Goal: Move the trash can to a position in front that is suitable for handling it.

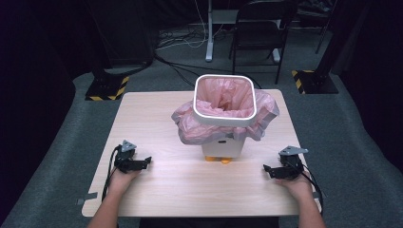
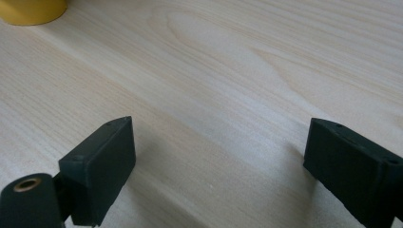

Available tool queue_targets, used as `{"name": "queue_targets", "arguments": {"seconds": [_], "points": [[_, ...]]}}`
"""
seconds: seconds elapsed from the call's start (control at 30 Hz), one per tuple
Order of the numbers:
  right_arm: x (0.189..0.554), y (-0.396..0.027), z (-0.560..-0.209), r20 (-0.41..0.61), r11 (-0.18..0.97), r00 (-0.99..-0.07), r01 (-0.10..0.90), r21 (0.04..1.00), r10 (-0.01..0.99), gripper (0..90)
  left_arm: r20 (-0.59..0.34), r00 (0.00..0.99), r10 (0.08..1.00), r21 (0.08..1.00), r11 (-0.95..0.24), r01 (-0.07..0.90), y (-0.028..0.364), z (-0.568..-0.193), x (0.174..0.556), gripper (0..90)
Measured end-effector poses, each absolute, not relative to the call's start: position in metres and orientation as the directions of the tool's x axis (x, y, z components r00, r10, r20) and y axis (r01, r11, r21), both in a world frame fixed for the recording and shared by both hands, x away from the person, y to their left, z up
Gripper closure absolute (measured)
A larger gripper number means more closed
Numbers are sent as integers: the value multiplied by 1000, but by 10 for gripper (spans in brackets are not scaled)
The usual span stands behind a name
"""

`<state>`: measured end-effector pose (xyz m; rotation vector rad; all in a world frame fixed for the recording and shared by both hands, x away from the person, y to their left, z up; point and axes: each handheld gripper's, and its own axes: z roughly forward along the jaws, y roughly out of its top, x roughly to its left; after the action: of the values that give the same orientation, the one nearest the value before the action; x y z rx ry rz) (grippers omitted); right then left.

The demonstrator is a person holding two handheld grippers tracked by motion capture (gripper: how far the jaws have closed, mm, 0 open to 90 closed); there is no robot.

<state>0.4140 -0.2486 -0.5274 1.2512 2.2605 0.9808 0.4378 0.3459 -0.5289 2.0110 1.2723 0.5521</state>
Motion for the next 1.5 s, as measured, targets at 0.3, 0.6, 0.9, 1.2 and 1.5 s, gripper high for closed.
{"name": "queue_targets", "arguments": {"seconds": [0.3,0.6,0.9,1.2,1.5], "points": [[408,-248,-526,9,366,-537,586,723,843,141,-7,449,894,739,-298,605,345,-529,438,141],[401,-250,-516,5,352,-484,642,682,875,363,7,460,888,704,-331,628,345,-521,434,273],[398,-250,-510,-30,379,-503,611,695,864,391,7,490,872,705,-352,616,346,-513,430,320],[392,-253,-499,8,324,-498,577,749,867,396,-30,520,854,756,-321,570,344,-496,422,323],[381,-251,-485,-16,307,-483,531,790,875,397,-77,514,854,758,-285,587,349,-486,419,365]]}}
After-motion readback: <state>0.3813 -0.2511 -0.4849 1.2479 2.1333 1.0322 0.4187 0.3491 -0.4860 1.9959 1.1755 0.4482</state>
